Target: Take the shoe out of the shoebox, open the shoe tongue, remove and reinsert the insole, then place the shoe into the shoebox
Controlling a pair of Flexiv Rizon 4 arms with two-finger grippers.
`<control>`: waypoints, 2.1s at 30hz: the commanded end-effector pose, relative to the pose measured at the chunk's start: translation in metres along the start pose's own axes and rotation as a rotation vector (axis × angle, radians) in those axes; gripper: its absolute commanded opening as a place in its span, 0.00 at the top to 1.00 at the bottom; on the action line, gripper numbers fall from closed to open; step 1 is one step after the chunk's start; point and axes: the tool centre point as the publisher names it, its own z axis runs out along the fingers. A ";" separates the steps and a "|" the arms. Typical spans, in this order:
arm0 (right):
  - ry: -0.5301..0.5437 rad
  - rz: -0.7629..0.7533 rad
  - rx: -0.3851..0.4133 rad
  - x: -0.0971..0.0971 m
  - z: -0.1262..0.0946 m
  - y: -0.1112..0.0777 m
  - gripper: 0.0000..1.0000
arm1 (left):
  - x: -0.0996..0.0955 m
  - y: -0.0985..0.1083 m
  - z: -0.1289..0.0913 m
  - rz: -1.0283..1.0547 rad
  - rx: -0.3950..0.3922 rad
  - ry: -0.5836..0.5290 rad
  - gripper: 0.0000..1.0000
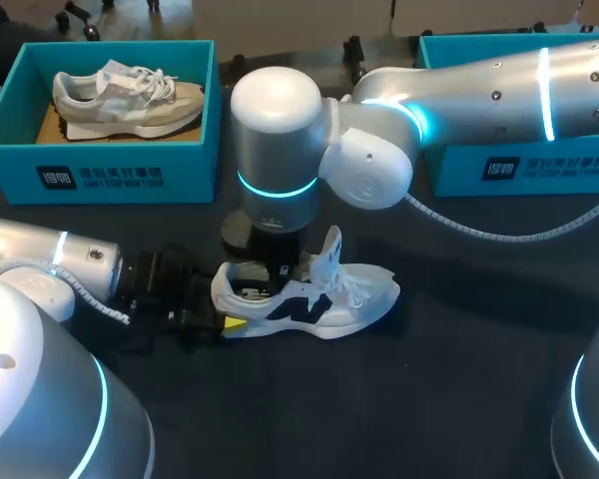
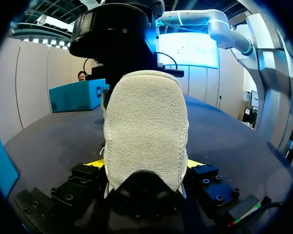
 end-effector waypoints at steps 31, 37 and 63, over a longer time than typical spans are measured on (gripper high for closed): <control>-0.086 0.087 0.062 0.033 -0.042 -0.039 1.00 | -0.001 -0.002 0.001 0.000 -0.002 -0.002 1.00; -0.106 0.085 0.050 0.025 -0.049 -0.044 1.00 | -0.001 -0.002 0.001 0.000 -0.002 -0.002 1.00; -0.142 -0.004 -0.030 -0.004 -0.089 -0.043 1.00 | -0.001 -0.002 0.001 0.000 -0.002 -0.002 1.00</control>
